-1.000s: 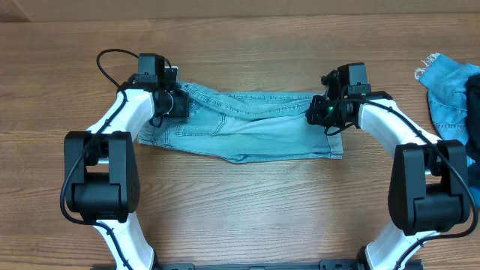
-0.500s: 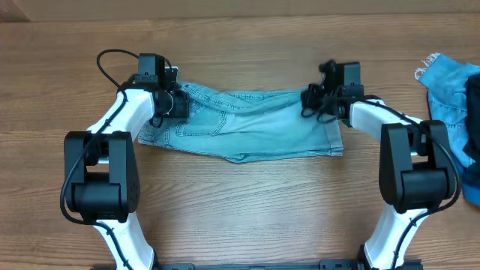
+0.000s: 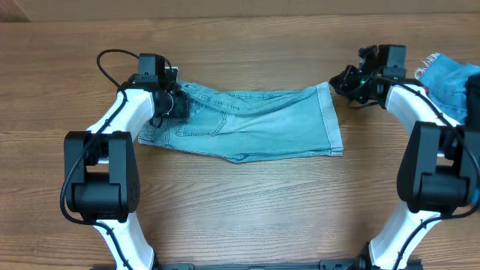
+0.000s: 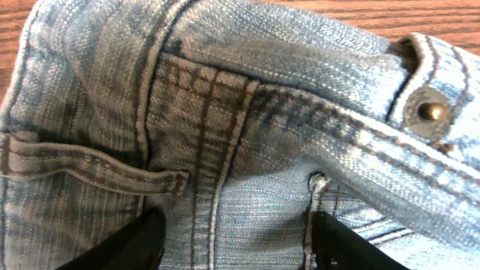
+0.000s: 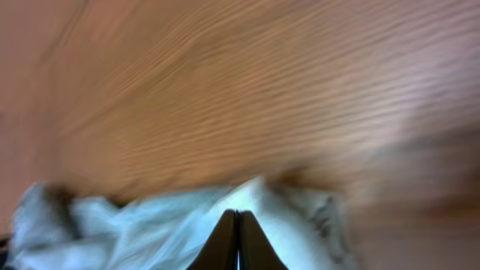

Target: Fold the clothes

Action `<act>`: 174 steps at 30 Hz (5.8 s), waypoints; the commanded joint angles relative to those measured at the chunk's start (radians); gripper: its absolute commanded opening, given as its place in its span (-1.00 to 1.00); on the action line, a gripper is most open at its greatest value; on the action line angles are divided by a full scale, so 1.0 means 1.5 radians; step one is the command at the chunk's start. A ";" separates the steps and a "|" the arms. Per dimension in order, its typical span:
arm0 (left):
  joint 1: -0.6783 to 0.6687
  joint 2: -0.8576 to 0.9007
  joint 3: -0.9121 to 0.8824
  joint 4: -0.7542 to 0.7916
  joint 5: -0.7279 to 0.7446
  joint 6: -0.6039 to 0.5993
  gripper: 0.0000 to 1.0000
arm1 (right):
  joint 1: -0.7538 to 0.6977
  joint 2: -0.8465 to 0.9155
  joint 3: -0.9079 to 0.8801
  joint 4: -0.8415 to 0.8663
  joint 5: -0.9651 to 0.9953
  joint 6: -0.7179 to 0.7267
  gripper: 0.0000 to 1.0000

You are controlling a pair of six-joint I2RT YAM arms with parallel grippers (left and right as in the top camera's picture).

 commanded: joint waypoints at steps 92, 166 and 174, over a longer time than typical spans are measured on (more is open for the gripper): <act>0.083 0.018 0.069 0.091 -0.046 0.020 0.68 | 0.328 0.097 -0.011 -0.205 0.062 0.132 -0.92; -0.007 -0.066 -0.049 0.070 0.124 0.121 0.52 | 0.161 -0.026 0.050 -0.398 0.117 -0.072 -0.84; -0.009 -0.021 -0.049 0.122 0.102 0.120 0.56 | 0.171 -0.017 -0.073 -0.268 0.148 -0.085 -0.85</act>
